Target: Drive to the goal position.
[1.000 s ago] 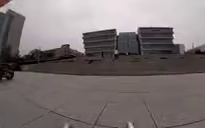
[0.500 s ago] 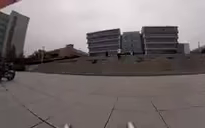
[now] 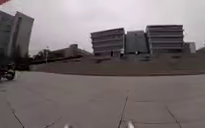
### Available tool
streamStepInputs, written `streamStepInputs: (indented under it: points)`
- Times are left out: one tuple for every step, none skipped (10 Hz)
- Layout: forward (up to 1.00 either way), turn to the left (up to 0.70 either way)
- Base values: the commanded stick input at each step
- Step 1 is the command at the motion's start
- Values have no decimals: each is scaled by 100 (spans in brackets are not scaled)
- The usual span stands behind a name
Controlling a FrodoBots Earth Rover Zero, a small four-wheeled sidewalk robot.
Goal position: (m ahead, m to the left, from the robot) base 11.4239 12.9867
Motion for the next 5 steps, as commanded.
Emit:
streamStepInputs:
  points:
    - [70,0]
    - [70,0]
    - [70,0]
    - [70,0]
    - [70,0]
